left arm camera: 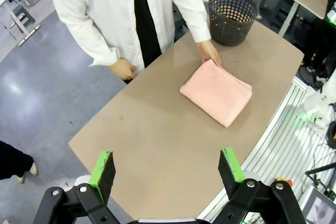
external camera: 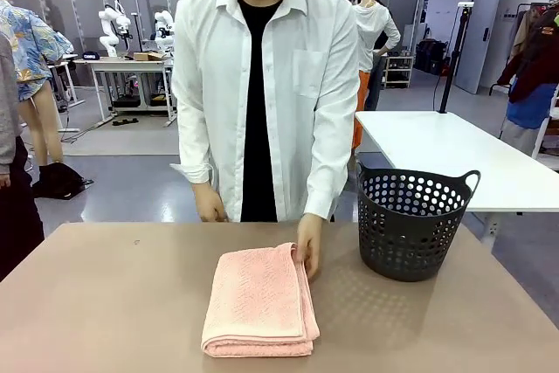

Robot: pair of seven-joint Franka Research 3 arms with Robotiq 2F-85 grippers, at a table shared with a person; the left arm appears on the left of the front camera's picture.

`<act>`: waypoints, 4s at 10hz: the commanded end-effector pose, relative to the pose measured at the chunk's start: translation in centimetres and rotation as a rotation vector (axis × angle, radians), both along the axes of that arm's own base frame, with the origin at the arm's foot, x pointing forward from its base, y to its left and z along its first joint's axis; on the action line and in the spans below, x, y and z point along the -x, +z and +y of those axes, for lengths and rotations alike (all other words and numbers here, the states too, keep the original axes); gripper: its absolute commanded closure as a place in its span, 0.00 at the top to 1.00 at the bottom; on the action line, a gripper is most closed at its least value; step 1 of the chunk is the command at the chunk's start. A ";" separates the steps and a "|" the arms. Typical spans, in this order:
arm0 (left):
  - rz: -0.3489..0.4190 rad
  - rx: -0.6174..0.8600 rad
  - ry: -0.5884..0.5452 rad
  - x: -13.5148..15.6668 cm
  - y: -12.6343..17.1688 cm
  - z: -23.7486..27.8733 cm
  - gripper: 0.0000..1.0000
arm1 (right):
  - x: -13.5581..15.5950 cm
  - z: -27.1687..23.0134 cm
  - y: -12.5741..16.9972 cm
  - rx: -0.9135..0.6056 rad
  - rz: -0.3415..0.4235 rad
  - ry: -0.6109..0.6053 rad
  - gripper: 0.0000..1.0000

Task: Fold the towel.
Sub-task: Pick up the 100 cm Hotel Towel and place it on the left side of the table.

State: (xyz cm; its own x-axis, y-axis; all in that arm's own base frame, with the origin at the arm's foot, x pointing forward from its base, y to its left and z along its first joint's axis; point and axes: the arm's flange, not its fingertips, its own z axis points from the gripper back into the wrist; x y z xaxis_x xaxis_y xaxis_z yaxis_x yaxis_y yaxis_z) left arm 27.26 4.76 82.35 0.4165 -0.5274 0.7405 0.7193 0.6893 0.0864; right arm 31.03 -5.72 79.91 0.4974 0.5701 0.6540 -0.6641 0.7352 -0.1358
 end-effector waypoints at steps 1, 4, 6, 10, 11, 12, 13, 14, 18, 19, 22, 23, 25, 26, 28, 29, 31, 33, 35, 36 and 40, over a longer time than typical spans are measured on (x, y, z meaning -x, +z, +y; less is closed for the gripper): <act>0.001 -0.002 -0.004 0.2 0.0 -0.1 1.00 | -0.1 -0.1 0.0 0.001 0.003 -0.004 1.00; 0.001 -0.002 -0.004 0.2 0.0 -0.1 1.00 | -0.1 -0.1 0.0 0.001 0.003 -0.004 1.00; 0.001 -0.002 -0.004 0.2 0.0 -0.1 1.00 | -0.1 -0.1 0.0 0.001 0.003 -0.004 1.00; 0.001 -0.002 -0.004 0.2 0.0 -0.1 1.00 | -0.1 -0.1 0.0 0.001 0.003 -0.004 1.00; 0.001 -0.002 -0.004 0.2 0.0 -0.1 1.00 | -0.1 -0.1 0.0 0.001 0.003 -0.004 1.00; 0.001 -0.002 -0.004 0.2 0.0 -0.1 1.00 | -0.1 -0.1 0.0 0.001 0.003 -0.004 1.00; 0.000 0.000 0.000 0.0 0.0 0.0 1.00 | -0.1 -0.1 0.0 0.001 0.003 -0.004 1.00; 0.049 0.058 -0.015 -1.9 -1.4 -0.8 1.00 | -0.1 -0.1 0.0 0.001 0.003 -0.004 1.00; 0.248 0.145 -0.048 -7.5 -12.6 -0.9 1.00 | -0.1 -0.1 0.0 0.001 0.003 -0.004 1.00; 0.244 0.132 0.003 -8.4 -15.6 -0.3 1.00 | -0.1 -0.1 0.0 0.001 0.003 -0.004 1.00; 0.366 0.286 -0.027 -10.6 -24.2 -2.2 1.00 | -0.1 -0.1 0.0 0.001 0.003 -0.004 1.00; 0.430 0.292 -0.045 -11.9 -26.9 -3.8 1.00 | -0.1 -0.1 0.0 0.001 0.003 -0.004 1.00; 0.494 0.295 -0.054 -13.6 -30.5 -7.6 1.00 | -0.1 -0.1 0.0 0.001 0.003 -0.004 1.00; 0.527 0.299 -0.039 -14.6 -32.4 -9.5 1.00 | -0.1 -0.1 0.0 0.001 0.003 -0.004 1.00; 0.587 0.331 -0.044 -16.9 -36.0 -13.7 1.00 | -0.1 -0.1 0.0 0.001 0.003 -0.004 1.00; 0.628 0.334 -0.049 -17.6 -37.4 -15.8 1.00 | -0.1 -0.1 0.0 0.001 0.003 -0.004 1.00; 0.663 0.354 -0.021 -18.9 -40.1 -19.0 1.00 | -0.1 -0.1 0.0 0.001 0.003 -0.004 1.00; 0.705 0.376 0.017 -20.0 -44.0 -21.6 1.00 | -0.1 -0.1 0.0 0.001 0.003 -0.004 1.00; 0.764 0.437 0.031 -21.2 -47.0 -24.1 1.00 | -0.1 -0.1 0.0 0.001 0.003 -0.004 1.00; 0.767 0.436 0.053 -21.7 -48.4 -24.5 1.00 | -0.1 -0.1 0.0 0.001 0.003 -0.004 1.00; 0.768 0.508 0.112 -22.3 -52.3 -25.3 1.00 | -0.1 -0.1 0.0 0.001 0.003 -0.004 1.00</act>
